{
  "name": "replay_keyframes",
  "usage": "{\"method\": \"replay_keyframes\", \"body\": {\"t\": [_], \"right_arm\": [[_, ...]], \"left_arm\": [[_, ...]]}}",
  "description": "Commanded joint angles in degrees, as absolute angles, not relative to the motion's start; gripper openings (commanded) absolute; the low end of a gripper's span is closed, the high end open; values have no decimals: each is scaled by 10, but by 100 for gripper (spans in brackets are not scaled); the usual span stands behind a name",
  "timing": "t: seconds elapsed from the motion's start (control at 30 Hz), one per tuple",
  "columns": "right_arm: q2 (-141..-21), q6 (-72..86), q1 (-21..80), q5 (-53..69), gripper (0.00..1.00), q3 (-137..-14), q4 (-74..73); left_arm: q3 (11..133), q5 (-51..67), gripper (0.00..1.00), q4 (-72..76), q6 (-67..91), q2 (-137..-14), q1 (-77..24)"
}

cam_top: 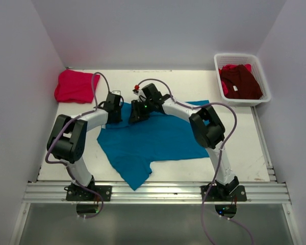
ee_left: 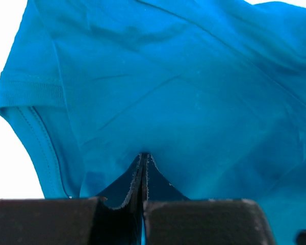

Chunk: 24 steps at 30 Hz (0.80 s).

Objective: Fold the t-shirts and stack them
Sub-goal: Fold the tshirt

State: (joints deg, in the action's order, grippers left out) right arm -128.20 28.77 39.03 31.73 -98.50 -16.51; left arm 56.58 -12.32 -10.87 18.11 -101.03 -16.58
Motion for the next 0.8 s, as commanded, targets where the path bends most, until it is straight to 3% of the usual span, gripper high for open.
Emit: {"method": "replay_keyframes", "body": {"t": [0.0, 0.53, 0.6, 0.73, 0.77], "right_arm": [[-1302, 308, 396, 328, 40, -1019, -151], [-1371, 280, 414, 231, 37, -1107, -214], [-1375, 276, 414, 226, 31, -1115, -219], [-1367, 269, 415, 221, 0, -1114, -224], [-1363, 266, 415, 217, 0, -1108, -224]], "left_arm": [[562, -120, 0, -77, 200, -1014, -163], [535, -117, 0, -76, 208, -992, -163], [534, -116, 0, -76, 209, -991, -163], [530, -118, 0, -74, 208, -991, -163], [530, -117, 0, -75, 208, -991, -163]]}}
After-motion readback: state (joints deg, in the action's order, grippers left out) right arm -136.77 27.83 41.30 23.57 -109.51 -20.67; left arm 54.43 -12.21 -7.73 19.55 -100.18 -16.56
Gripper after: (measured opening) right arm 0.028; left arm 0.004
